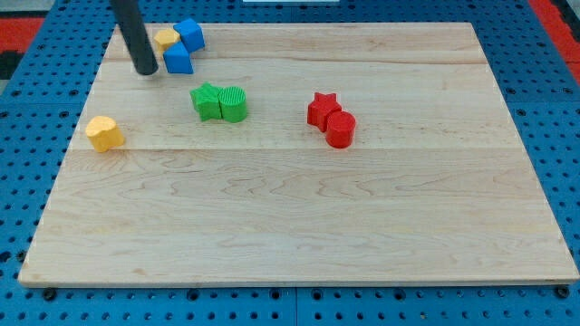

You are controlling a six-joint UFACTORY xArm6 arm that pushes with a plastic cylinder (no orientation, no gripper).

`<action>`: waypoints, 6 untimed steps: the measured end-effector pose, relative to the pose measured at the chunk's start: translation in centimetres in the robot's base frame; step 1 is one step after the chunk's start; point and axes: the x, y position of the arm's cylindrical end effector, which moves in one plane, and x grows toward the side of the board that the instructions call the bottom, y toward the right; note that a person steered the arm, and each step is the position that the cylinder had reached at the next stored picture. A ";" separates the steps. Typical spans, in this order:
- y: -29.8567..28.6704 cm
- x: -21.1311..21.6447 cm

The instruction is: Push the blue cube into the blue triangle

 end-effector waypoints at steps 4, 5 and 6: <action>1.1 1.3; -3.7 -3.8; -0.9 -7.7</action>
